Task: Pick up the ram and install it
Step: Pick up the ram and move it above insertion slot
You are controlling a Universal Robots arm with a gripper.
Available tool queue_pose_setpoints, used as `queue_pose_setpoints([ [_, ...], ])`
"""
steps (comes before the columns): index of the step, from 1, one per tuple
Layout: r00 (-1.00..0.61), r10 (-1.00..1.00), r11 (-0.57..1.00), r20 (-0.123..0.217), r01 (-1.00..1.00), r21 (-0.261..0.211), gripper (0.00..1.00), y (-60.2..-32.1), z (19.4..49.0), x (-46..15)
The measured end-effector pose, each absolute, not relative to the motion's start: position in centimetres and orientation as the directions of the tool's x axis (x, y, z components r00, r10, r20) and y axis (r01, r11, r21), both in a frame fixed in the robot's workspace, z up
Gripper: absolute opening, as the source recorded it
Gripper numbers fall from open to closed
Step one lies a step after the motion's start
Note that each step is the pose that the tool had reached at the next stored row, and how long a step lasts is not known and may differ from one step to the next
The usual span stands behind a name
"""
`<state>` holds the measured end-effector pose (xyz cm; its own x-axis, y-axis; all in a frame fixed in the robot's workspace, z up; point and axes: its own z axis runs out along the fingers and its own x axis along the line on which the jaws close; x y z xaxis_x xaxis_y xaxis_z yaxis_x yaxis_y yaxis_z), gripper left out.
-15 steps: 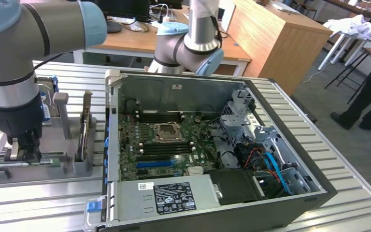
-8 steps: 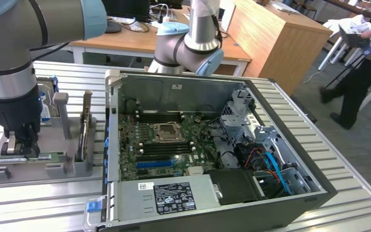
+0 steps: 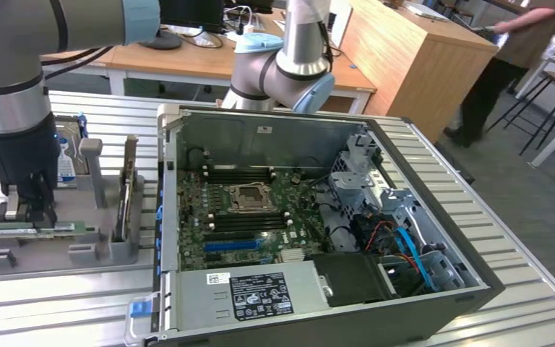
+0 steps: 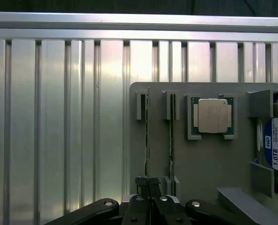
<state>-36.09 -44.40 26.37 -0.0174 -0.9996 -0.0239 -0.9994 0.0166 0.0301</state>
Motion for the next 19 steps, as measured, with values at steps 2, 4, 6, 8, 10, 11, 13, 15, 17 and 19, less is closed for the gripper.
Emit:
queue_pose_setpoints([
  [2, -0.017, -1.000, 0.017, -0.024, -0.999, 0.030, 0.11, -44.4, 26.8, -36.1],
  [4, -0.017, -1.000, 0.017, -0.024, -0.999, 0.030, 0.11, -44.4, 27.4, -36.1],
  [6, -0.017, -1.000, 0.017, -0.024, -0.999, 0.030, 0.11, -44.4, 27.9, -36.1],
  [8, -0.017, -1.000, 0.017, -0.024, -0.999, 0.030, 0.11, -44.4, 28.5, -36.1],
  [10, -0.017, -1.000, 0.017, -0.024, -0.999, 0.030, 0.11, -44.4, 29.0, -36.1],
  [11, -0.017, -1.000, 0.017, -0.024, -0.999, 0.030, 0.11, -44.4, 29.3, -36.1],
  [13, -0.017, -1.000, 0.017, -0.024, -0.999, 0.030, 0.11, -44.4, 29.8, -36.1],
  [15, -0.017, -1.000, 0.017, -0.024, -0.999, 0.030, 0.11, -44.4, 30.2, -36.1],
  [17, -0.017, -1.000, 0.017, -0.024, -0.999, 0.030, 0.11, -44.4, 30.6, -36.1],
  [19, -0.017, -1.000, 0.017, -0.024, -0.999, 0.030, 0.11, -44.4, 31.0, -36.1],
])
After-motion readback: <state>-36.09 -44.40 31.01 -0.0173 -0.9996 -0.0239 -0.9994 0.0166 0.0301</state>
